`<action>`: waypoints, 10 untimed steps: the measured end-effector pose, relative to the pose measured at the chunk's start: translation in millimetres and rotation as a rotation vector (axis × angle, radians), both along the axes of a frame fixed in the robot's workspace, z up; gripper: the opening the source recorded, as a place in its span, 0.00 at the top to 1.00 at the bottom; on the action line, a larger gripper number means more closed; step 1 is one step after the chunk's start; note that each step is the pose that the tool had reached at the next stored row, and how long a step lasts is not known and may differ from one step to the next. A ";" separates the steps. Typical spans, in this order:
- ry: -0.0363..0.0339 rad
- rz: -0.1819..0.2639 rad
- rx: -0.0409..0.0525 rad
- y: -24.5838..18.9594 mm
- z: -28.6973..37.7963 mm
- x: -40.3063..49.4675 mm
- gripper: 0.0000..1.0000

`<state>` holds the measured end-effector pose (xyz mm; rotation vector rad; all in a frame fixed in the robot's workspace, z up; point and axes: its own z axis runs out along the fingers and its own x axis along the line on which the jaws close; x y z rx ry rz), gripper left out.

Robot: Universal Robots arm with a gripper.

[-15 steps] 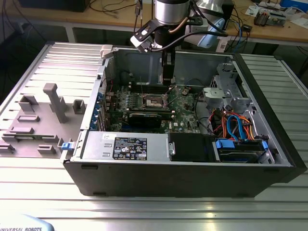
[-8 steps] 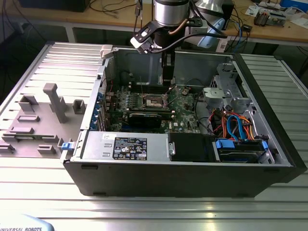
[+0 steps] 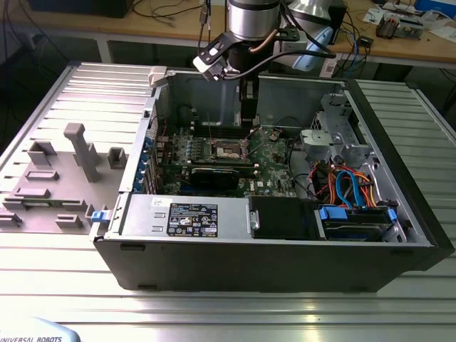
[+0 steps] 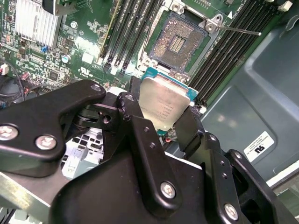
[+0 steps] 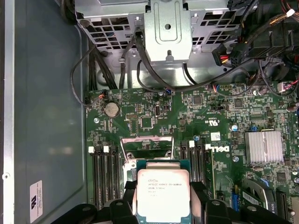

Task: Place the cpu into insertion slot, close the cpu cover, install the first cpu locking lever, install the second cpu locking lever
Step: 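Place the cpu into insertion slot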

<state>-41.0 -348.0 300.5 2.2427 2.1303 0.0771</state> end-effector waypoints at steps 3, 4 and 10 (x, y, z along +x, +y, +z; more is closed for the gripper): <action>0.0000 0.000 0.0000 0.0 -1.2 0.0 0.46; 0.0000 0.000 0.0000 0.0 -1.2 0.0 0.46; -0.0001 0.001 0.0001 0.0 -1.7 -0.1 0.46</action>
